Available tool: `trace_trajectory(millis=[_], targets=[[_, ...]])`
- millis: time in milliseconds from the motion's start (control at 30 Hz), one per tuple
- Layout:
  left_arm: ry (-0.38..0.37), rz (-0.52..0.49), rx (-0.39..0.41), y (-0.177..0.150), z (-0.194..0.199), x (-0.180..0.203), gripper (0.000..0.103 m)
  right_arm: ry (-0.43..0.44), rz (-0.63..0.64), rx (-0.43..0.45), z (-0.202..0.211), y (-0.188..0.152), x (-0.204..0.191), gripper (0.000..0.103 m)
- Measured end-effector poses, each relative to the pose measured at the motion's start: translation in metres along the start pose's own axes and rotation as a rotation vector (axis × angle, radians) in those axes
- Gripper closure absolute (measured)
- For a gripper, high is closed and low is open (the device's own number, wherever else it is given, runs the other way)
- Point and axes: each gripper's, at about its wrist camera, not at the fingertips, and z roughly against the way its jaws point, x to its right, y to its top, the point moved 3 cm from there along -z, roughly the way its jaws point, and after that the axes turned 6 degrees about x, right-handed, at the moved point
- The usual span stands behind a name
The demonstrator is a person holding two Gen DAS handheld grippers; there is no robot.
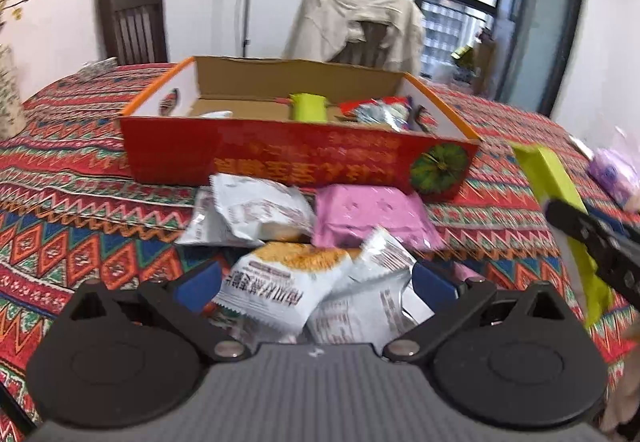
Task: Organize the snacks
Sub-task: 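Grasp a cracker bag with the left gripper while the right gripper holds the green bar, then carry the cracker bag and green bar over the orange box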
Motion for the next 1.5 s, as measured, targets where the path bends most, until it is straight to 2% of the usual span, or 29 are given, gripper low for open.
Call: trace_trajectory(millis=[100,300,467,533,600,700,733,933,1033,1133,1500], targets=[[0.020,0.025,0.008,0.008,-0.001,-0.011,0.000,0.005,-0.002,-0.011,-0.002,-0.001,0.001,0.070],[0.056,-0.040,-0.022,0.011,-0.013,-0.015,0.000,0.012,0.001,-0.015,-0.004,-0.001,-0.001,0.070],[0.036,-0.127,-0.057,0.006,-0.026,-0.014,0.002,0.012,-0.005,-0.021,-0.005,0.000,0.000,0.069],[0.000,-0.107,-0.062,0.006,-0.026,-0.017,0.021,0.013,-0.005,-0.021,-0.005,0.000,0.000,0.069],[-0.014,-0.084,-0.080,0.006,-0.028,-0.022,0.035,0.013,-0.004,-0.022,-0.006,0.000,0.000,0.069],[-0.043,-0.060,-0.101,0.001,-0.029,-0.028,0.041,0.013,-0.002,-0.024,-0.006,0.000,0.000,0.069],[-0.055,-0.056,-0.104,0.001,-0.028,-0.030,0.047,0.013,-0.001,-0.025,-0.006,0.000,0.000,0.069],[-0.078,-0.074,-0.104,-0.005,-0.020,-0.035,0.043,0.009,0.003,-0.031,-0.007,0.000,-0.002,0.069],[-0.070,-0.095,-0.093,-0.007,-0.016,-0.032,0.053,0.008,0.007,-0.030,-0.007,-0.001,-0.002,0.069],[-0.079,-0.083,-0.082,-0.005,-0.014,-0.035,0.059,0.007,0.013,-0.026,-0.005,-0.001,-0.003,0.069],[-0.118,-0.052,0.034,0.020,0.016,-0.048,0.060,-0.020,0.040,-0.024,-0.004,0.000,-0.008,0.069]])
